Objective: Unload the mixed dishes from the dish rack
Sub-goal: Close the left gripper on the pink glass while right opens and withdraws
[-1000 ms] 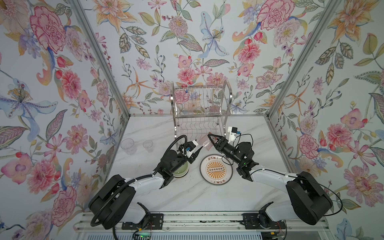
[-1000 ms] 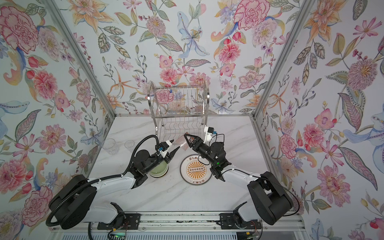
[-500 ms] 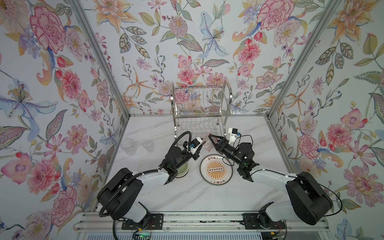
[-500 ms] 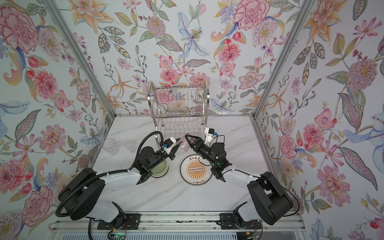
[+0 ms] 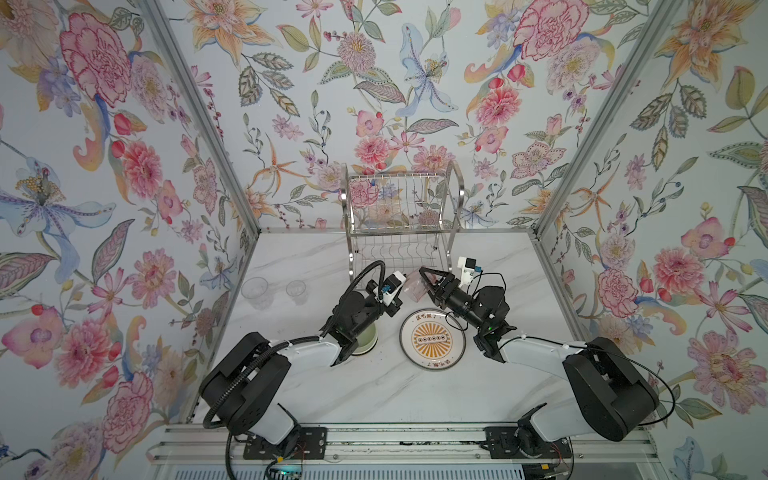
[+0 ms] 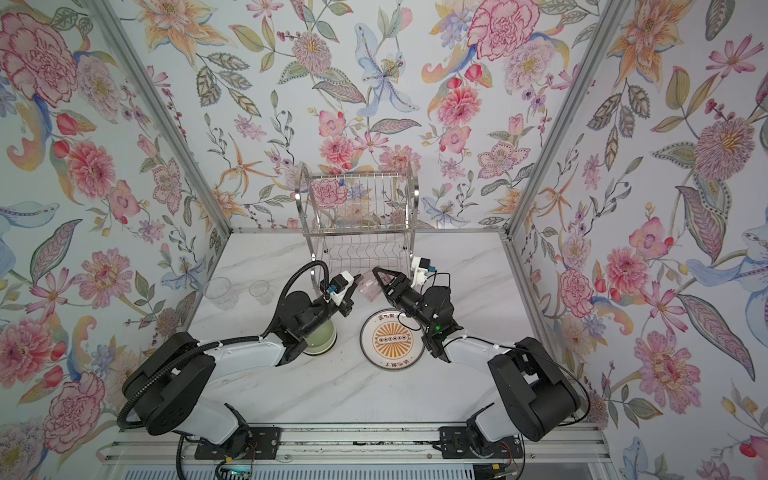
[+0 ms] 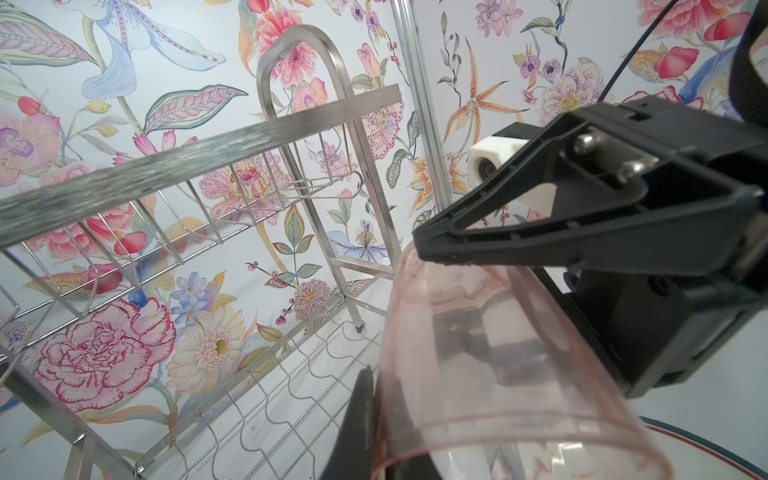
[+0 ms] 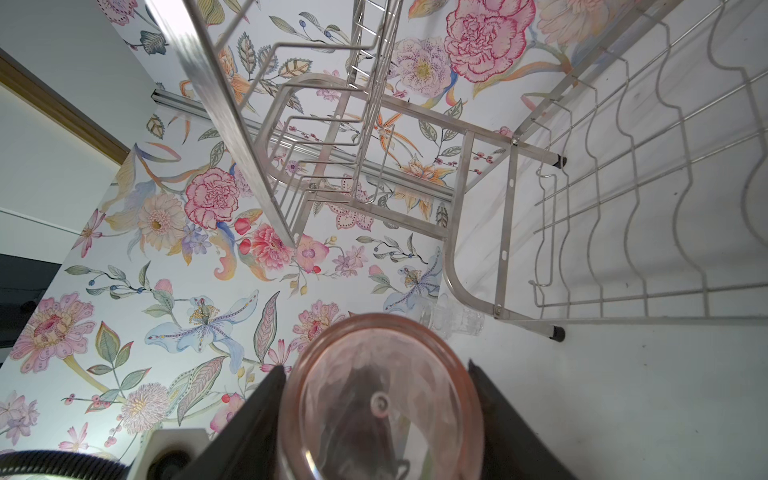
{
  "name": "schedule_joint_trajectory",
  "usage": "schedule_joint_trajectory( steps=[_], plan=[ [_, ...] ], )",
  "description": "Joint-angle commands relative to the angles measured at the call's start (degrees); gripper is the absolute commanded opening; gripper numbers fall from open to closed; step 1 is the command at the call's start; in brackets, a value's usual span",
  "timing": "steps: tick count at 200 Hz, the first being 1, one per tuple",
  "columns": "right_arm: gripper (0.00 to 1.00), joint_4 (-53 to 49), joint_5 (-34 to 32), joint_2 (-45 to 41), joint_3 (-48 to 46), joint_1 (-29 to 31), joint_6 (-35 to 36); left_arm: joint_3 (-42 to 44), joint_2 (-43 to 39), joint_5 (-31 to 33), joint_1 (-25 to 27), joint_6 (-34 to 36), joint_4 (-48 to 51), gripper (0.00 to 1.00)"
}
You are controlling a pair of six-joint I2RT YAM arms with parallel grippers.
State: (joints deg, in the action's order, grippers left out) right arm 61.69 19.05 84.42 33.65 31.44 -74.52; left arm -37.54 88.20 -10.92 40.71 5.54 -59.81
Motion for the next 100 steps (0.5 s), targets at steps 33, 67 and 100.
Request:
schedule_joint_trajectory(
  steps=[33, 67, 100],
  plan=[
    [0.67, 3.5, 5.3, 0.3, 0.3, -1.3, 2.8, -0.4, -1.5, -2.6, 1.7, -0.4, -2.1, 0.0],
    [0.92, -1.1, 5.3, -3.9, 0.9, -1.9, 10.1, 0.1, -4.7, -0.8, 1.5, 3.5, 2.3, 0.0],
    [0.99, -14.0, 1.0, -12.1, 1.2, -1.8, 27.2, 1.1, -8.9, 0.5, 1.5, 4.3, 5.4, 0.0]
  ],
)
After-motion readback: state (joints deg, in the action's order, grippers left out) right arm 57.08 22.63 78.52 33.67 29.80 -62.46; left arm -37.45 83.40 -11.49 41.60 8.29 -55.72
